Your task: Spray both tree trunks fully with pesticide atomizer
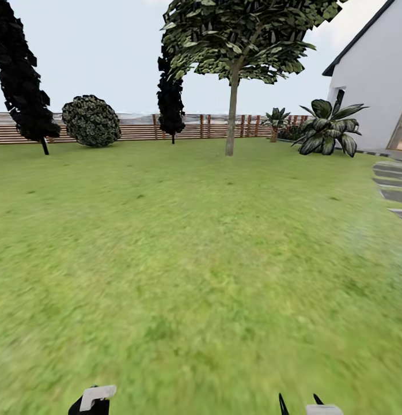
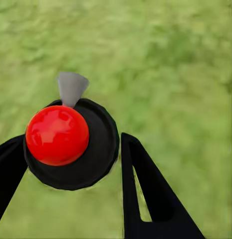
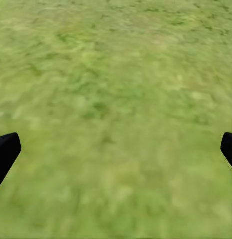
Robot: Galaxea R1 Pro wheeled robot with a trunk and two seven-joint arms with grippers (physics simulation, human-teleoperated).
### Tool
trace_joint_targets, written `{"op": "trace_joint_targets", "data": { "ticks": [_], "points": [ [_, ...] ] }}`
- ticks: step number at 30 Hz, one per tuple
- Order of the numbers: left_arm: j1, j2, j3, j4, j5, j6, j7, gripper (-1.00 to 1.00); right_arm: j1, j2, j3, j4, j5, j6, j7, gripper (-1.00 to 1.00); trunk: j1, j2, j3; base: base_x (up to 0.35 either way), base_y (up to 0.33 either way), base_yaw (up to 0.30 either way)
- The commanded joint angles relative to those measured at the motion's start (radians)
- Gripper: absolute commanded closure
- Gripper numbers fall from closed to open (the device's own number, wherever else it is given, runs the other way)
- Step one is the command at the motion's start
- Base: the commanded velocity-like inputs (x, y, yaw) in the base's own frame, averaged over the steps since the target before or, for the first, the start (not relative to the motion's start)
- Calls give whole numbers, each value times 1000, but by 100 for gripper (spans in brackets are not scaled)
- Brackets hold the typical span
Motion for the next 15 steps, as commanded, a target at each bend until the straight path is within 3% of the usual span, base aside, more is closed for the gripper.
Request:
{"op": "trace_joint_targets", "data": {
  "ticks": [1,15],
  "points": [
    [0,0,0,0,0,0,0,100,0,0,0,0,0,0,0,-100,0,0,0,339,-107,0],
    [0,0,0,0,-1,0,0,100,0,0,0,0,0,0,0,-100,0,0,0,340,-85,0]
  ]
}}
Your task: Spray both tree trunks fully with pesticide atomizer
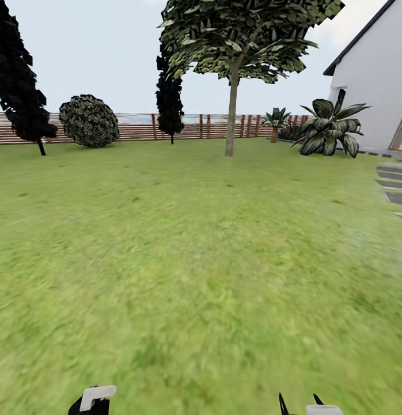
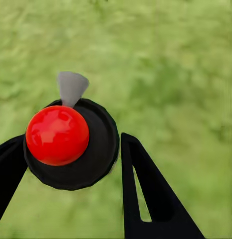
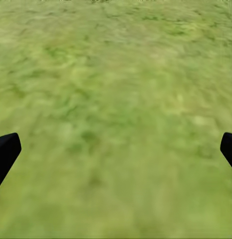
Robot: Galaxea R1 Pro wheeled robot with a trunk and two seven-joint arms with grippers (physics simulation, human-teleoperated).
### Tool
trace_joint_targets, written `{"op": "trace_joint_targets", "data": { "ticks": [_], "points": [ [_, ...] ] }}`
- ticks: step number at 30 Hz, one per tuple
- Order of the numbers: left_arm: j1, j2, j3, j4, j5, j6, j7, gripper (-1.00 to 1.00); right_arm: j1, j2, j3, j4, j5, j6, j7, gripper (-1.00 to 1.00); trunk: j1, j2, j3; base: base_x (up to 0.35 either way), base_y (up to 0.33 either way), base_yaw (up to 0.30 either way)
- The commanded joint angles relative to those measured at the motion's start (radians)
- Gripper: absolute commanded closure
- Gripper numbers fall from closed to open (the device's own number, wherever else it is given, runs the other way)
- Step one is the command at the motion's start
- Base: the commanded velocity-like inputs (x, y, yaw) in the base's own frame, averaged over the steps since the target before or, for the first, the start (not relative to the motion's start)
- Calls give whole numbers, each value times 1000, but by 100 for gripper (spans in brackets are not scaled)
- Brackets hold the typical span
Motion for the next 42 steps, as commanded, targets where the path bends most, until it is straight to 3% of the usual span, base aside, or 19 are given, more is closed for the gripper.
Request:
{"op": "trace_joint_targets", "data": {
  "ticks": [1,32,42],
  "points": [
    [0,1,1,0,0,0,0,100,0,0,0,0,0,0,0,-100,0,0,0,342,-6,0],
    [0,3,1,0,0,0,0,100,0,1,5,1,0,0,3,-100,0,0,0,343,0,0],
    [0,3,1,0,0,0,0,100,0,1,6,0,0,0,3,-100,0,0,-11,343,0,-55]
  ]
}}
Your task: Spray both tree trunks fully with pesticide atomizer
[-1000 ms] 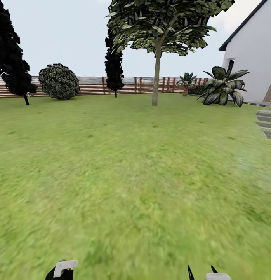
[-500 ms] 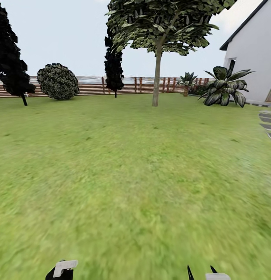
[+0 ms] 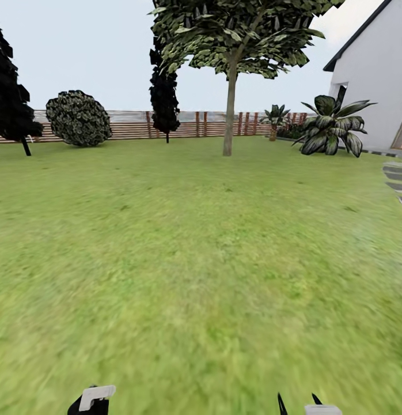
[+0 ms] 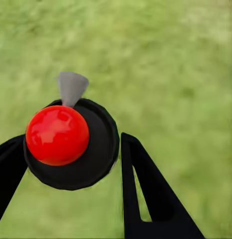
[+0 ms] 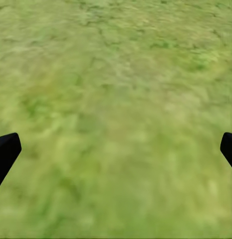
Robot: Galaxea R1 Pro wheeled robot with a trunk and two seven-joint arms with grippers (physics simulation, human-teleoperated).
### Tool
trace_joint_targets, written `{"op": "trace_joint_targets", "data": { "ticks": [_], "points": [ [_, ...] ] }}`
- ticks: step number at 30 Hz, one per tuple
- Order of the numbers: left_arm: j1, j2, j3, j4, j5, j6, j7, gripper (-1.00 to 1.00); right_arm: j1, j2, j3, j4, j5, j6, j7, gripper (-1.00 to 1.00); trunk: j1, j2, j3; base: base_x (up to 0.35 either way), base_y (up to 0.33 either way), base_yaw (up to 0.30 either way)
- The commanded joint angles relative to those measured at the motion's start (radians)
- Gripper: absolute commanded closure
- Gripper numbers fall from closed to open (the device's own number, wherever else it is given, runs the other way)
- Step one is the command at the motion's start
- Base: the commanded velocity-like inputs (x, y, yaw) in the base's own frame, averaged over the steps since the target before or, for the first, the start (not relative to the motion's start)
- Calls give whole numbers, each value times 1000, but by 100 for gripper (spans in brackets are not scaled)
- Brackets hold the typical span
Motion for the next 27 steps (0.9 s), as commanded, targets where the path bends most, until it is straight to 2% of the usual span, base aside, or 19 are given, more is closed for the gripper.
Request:
{"op": "trace_joint_targets", "data": {
  "ticks": [1,9,27],
  "points": [
    [0,0,0,0,0,0,0,100,0,0,0,0,0,0,0,-100,0,0,-2,343,0,-84],
    [0,0,0,0,0,0,0,100,0,0,0,-1,0,0,0,-100,0,0,-11,343,0,-56],
    [0,0,0,0,-1,0,0,100,0,0,-1,0,0,0,1,-100,0,0,-14,343,0,-1]
  ]
}}
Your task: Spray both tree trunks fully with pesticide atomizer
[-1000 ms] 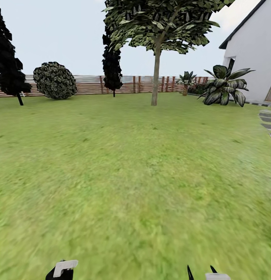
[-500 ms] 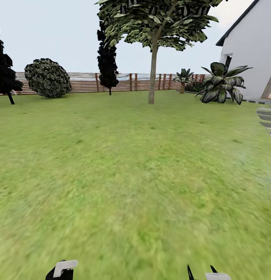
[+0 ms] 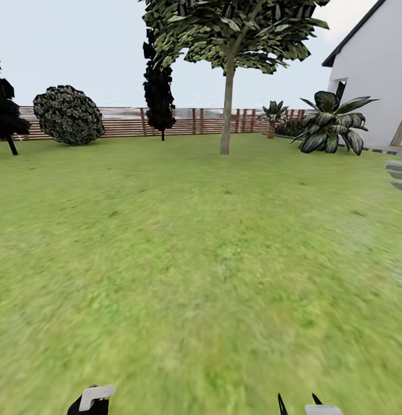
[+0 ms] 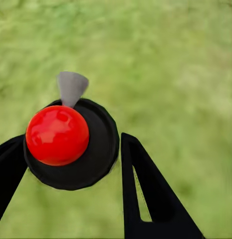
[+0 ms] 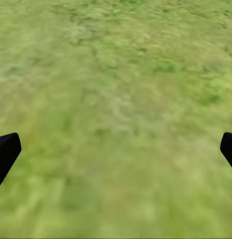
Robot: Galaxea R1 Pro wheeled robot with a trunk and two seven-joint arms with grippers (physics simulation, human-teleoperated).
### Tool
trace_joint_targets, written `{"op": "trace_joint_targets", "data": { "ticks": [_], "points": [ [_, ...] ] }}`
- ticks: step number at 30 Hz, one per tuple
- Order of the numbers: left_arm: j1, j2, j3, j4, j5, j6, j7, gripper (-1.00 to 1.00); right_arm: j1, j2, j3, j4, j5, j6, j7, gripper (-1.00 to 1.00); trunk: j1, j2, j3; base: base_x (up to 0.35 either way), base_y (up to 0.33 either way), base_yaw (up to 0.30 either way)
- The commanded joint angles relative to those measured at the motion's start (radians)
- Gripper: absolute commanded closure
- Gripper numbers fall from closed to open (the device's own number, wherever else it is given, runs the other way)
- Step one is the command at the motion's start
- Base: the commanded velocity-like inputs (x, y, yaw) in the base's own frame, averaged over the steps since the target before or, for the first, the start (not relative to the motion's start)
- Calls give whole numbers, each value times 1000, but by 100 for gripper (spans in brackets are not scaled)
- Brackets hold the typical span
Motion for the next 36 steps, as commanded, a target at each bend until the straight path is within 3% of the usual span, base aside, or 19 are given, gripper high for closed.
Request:
{"op": "trace_joint_targets", "data": {
  "ticks": [1,20,36],
  "points": [
    [0,0,0,0,0,0,0,100,0,0,0,0,0,0,0,-100,0,0,-1,343,0,0],
    [0,0,-1,0,0,0,0,100,0,-1,2,-2,0,0,-1,-100,0,0,-30,343,0,-44],
    [0,0,-1,0,0,0,0,100,0,-1,0,-2,0,0,-1,-100,0,0,-33,343,0,-6]
  ]
}}
